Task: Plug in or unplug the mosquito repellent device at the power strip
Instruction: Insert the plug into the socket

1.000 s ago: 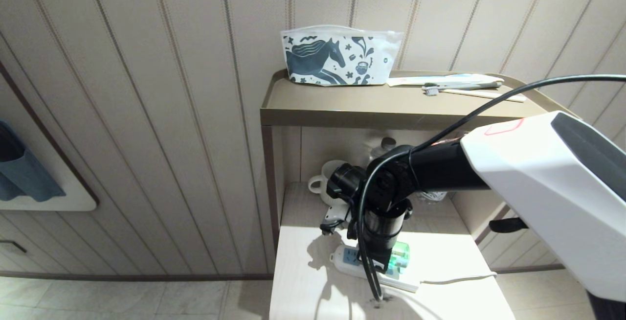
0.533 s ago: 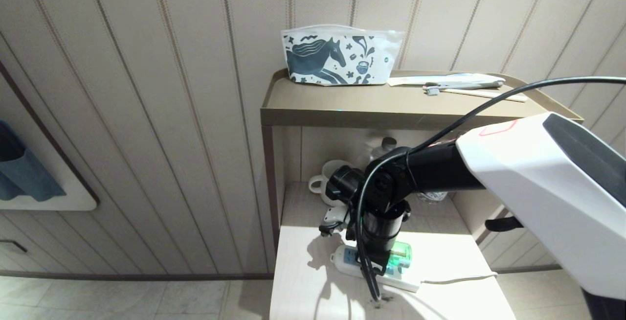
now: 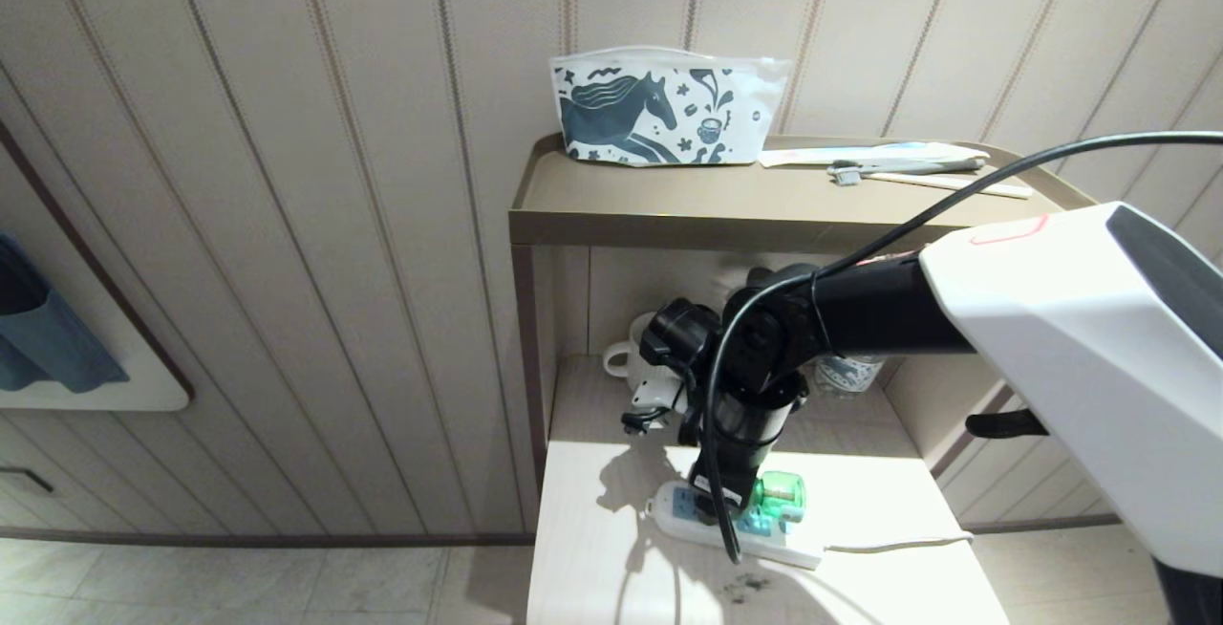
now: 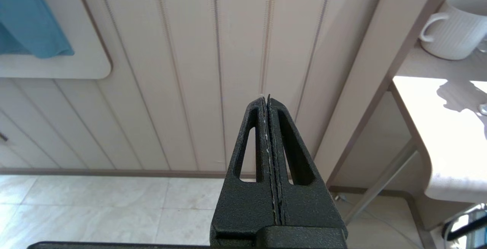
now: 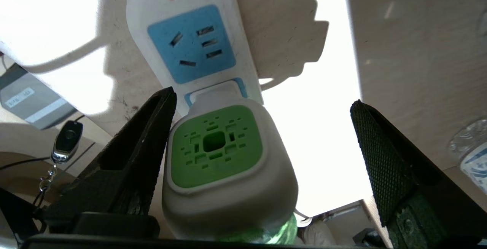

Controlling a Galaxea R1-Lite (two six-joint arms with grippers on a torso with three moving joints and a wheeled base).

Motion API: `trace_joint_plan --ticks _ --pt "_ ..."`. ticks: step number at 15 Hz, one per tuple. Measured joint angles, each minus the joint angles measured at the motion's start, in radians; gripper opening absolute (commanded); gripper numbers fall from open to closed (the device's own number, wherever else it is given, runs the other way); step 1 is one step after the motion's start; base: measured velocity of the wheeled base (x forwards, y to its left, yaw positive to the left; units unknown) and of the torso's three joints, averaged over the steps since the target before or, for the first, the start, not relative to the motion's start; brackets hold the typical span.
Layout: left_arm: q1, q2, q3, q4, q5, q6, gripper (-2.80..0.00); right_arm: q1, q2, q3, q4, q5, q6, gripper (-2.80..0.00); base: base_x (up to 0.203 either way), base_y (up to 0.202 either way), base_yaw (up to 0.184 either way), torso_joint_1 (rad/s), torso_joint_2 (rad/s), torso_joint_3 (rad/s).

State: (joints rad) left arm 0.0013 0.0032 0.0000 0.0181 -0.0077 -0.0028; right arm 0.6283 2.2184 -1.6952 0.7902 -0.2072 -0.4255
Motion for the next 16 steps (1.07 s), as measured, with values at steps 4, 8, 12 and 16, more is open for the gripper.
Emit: trace_joint_plan --ticks 4,8,12,16 --pt "-0.001 0.0 0.0 0.0 0.0 0.0 -2.8 0.0 -0.025 -0.009 0.002 0.0 0.0 0.0 0.0 0.0 0.0 0.0 0.0 0.0" --pt "0.0 0.0 0.0 0.0 0.0 0.0 -2.8 0.003 -0.075 -0.004 0.006 0.002 -0.001 0.0 0.0 0.0 0.0 0.0 0.0 0.0" --pt "-0.001 0.0 0.0 0.0 0.0 0.0 -2.8 0.007 -0.138 0.027 0.007 0.009 0.0 0.0 0.0 0.0 0.0 0.0 0.0 0.0" --pt "-0.001 0.0 0.0 0.0 0.0 0.0 -2.8 0.012 -0.191 0.041 0.034 0.077 0.022 0.0 0.0 0.0 0.0 0.0 0.0 0.0"
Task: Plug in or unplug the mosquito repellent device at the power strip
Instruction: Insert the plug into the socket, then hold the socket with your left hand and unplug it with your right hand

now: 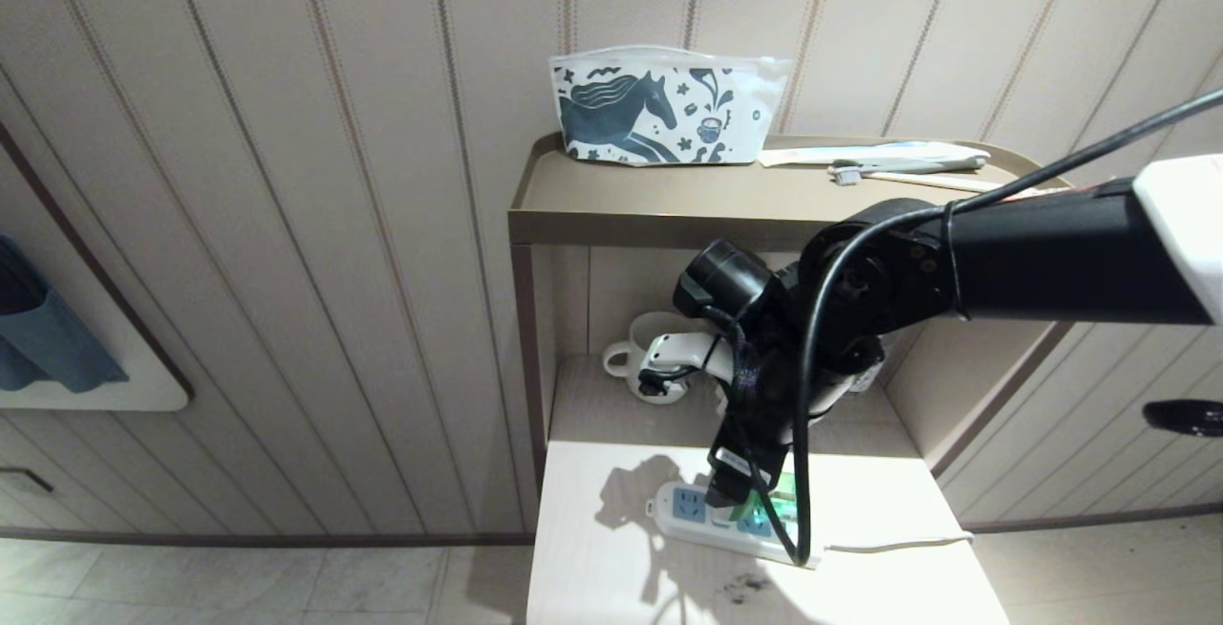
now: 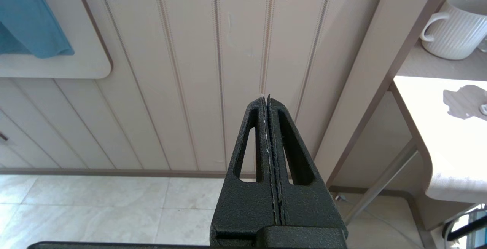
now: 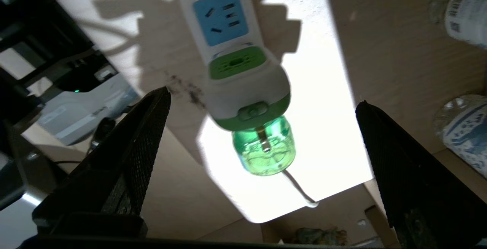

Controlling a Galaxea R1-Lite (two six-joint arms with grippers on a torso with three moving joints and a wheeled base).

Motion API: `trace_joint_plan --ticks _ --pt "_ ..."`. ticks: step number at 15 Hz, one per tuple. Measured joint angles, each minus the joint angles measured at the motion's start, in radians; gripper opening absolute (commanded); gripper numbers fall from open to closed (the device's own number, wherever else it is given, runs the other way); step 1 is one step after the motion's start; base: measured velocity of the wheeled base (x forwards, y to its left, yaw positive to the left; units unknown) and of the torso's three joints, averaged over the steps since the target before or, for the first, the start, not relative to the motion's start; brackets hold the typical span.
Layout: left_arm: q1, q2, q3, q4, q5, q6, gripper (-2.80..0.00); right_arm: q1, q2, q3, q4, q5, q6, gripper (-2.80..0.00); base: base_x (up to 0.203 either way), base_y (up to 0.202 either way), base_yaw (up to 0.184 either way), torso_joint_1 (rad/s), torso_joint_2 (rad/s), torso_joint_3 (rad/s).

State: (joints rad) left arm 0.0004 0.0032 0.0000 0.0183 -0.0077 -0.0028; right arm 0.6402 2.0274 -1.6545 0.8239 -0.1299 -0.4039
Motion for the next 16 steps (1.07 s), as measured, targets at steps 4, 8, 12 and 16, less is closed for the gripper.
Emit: trace_joint_plan --ticks 4,8,12,16 --pt "0.0 0.0 0.0 0.0 0.0 0.0 -2.8 -0.001 -0.043 -0.007 0.065 0.054 0.017 -2.8 0.0 0.0 0.0 0.0 0.0 0.0" --pt "0.0 0.0 0.0 0.0 0.0 0.0 -2.8 -0.005 -0.113 0.001 0.086 0.054 0.018 -2.8 0.0 0.0 0.0 0.0 0.0 0.0" --pt "0.0 0.0 0.0 0.0 0.0 0.0 -2.8 -0.009 -0.268 0.028 0.188 0.056 0.019 -2.8 0.0 0.0 0.0 0.0 0.0 0.0" --pt "0.0 0.0 0.0 0.0 0.0 0.0 -2.8 -0.015 -0.495 0.16 0.212 0.052 0.076 -2.8 0.0 0.0 0.0 0.0 0.0 0.0"
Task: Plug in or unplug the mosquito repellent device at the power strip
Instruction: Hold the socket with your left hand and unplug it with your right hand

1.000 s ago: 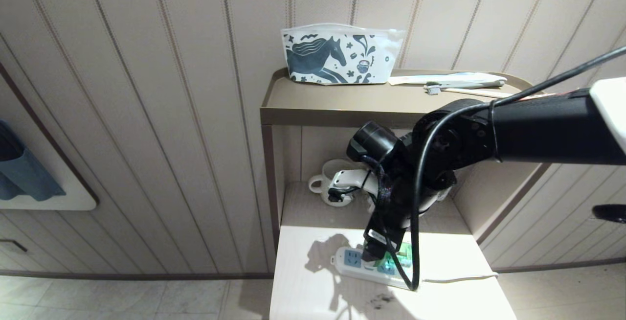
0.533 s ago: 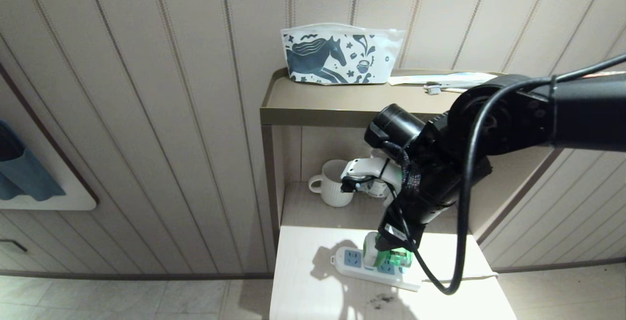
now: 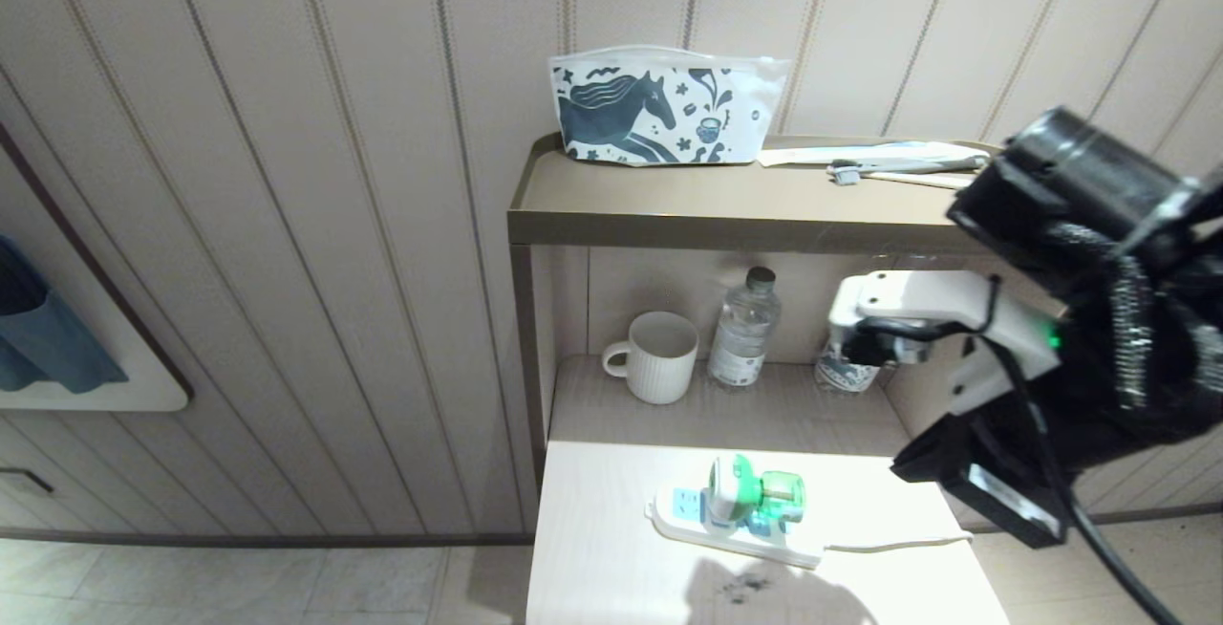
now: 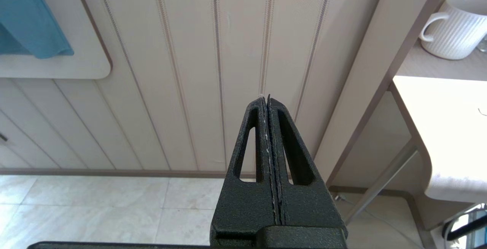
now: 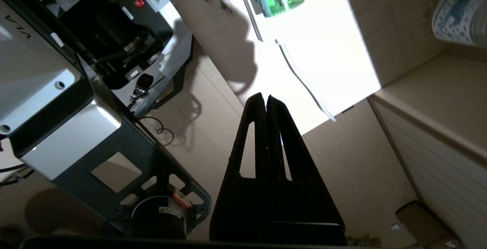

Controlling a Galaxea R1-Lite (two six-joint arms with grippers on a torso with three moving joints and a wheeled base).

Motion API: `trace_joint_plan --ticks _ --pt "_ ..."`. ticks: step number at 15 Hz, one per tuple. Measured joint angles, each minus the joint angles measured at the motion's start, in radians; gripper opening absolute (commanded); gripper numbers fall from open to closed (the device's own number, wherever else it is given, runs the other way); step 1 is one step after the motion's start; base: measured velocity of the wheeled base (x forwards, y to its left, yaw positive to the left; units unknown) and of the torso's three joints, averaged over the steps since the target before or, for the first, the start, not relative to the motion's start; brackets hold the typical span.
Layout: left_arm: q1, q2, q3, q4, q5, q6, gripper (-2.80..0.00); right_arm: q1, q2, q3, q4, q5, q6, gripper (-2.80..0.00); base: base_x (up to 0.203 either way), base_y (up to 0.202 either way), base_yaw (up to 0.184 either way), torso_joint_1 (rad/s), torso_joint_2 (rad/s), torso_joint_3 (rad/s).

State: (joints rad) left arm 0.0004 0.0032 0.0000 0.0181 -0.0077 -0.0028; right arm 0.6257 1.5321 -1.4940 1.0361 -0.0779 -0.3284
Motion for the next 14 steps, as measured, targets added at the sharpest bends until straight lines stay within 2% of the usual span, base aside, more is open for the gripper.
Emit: trace_joint_plan --ticks 3,6,8,10,12,14 --pt "0.0 0.0 0.0 0.0 0.0 0.0 -2.8 -0.04 -0.21 0.129 -0.002 0.0 0.03 -2.8 0.0 0.0 0.0 0.0 0.0 0.0" --pt "0.0 0.0 0.0 0.0 0.0 0.0 -2.8 -0.176 -0.472 0.326 -0.043 0.015 0.011 -2.8 0.0 0.0 0.0 0.0 0.0 0.0" --pt "0.0 0.0 0.0 0.0 0.0 0.0 -2.8 -0.281 -0.657 0.535 -0.161 0.023 -0.021 -2.8 0.0 0.0 0.0 0.0 0.0 0.0" --pt "0.0 0.0 0.0 0.0 0.0 0.0 -2.8 -0.388 -0.805 0.746 -0.352 0.03 -0.031 -2.8 0.0 0.0 0.0 0.0 0.0 0.0" --pt "0.001 0.0 0.0 0.0 0.0 0.0 -2.8 -0.469 -0.899 0.909 -0.551 0.037 0.005 -2.8 0.0 0.0 0.0 0.0 0.0 0.0" --pt "0.001 0.0 0.0 0.0 0.0 0.0 -2.8 -0.516 -0.99 1.022 -0.679 0.041 0.052 -2.8 0.0 0.0 0.0 0.0 0.0 0.0"
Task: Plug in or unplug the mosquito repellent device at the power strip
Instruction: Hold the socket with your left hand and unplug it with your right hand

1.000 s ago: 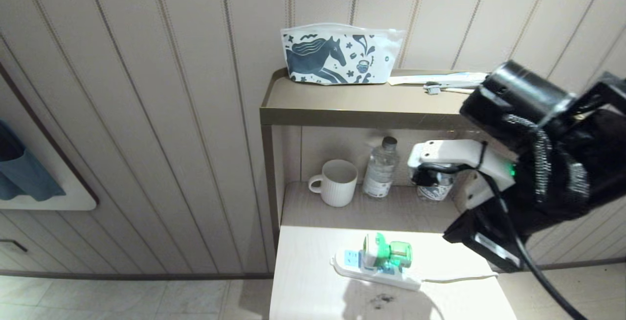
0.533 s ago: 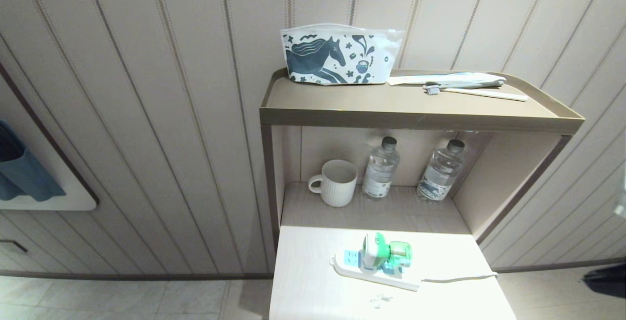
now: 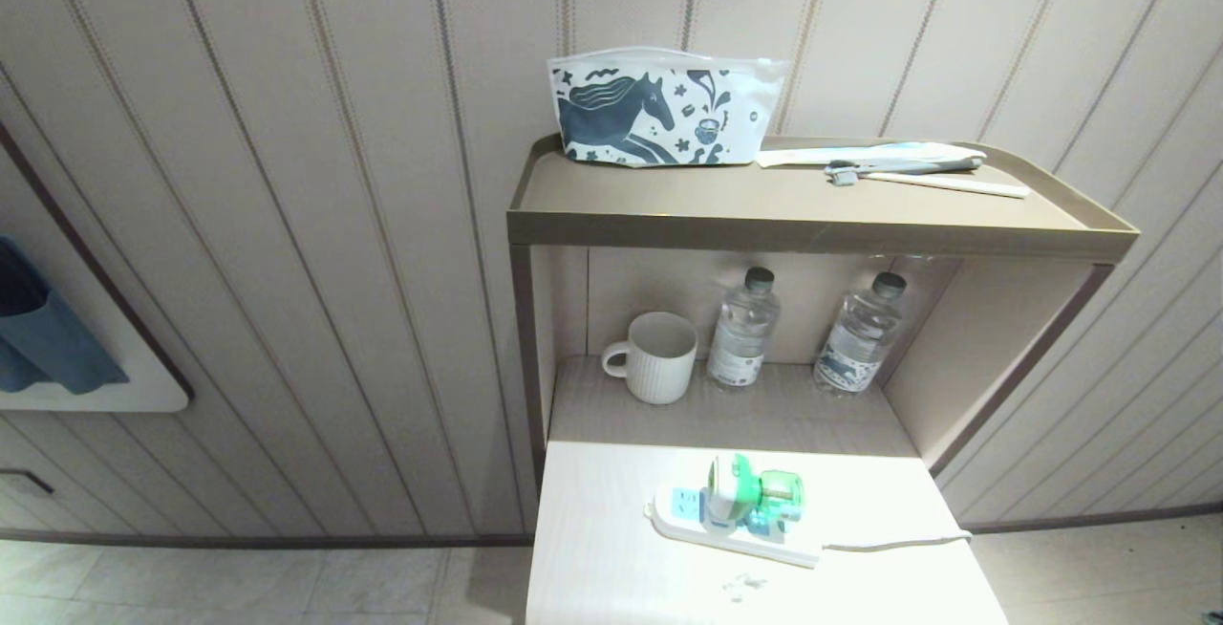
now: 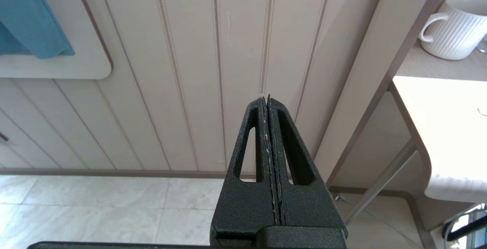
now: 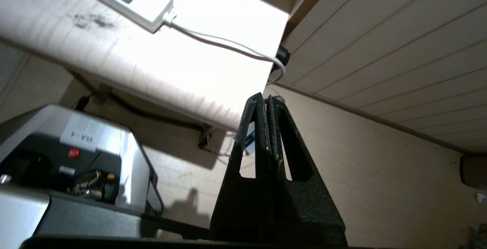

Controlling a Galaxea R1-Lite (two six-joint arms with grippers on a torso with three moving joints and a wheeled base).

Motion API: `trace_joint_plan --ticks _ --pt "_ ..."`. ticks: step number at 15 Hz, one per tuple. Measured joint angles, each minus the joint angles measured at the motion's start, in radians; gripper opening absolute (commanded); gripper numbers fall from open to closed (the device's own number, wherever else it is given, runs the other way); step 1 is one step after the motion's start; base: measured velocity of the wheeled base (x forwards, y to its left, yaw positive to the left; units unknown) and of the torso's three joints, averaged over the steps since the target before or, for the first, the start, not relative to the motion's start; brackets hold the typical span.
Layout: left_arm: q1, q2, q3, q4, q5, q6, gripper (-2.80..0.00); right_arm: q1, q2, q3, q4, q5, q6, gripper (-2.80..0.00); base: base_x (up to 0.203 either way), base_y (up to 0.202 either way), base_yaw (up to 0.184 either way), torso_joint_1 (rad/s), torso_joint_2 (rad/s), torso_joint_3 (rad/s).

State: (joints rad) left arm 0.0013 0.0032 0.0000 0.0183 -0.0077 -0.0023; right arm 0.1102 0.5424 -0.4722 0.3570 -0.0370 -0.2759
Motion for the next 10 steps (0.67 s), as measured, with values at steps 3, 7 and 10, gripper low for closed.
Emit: trace_joint_plan --ticks 3,7,10 --pt "0.0 0.0 0.0 0.0 0.0 0.0 -2.8 -0.026 -0.157 0.112 -0.037 -0.008 0.063 -2.8 0.0 0.0 0.0 0.0 0.0 0.0" --pt "-0.001 0.0 0.0 0.0 0.0 0.0 -2.8 -0.066 -0.279 0.209 -0.049 -0.006 0.135 -2.8 0.0 0.0 0.0 0.0 0.0 0.0" --pt "-0.001 0.0 0.0 0.0 0.0 0.0 -2.8 -0.091 -0.375 0.273 -0.049 0.044 0.134 -2.8 0.0 0.0 0.0 0.0 0.0 0.0"
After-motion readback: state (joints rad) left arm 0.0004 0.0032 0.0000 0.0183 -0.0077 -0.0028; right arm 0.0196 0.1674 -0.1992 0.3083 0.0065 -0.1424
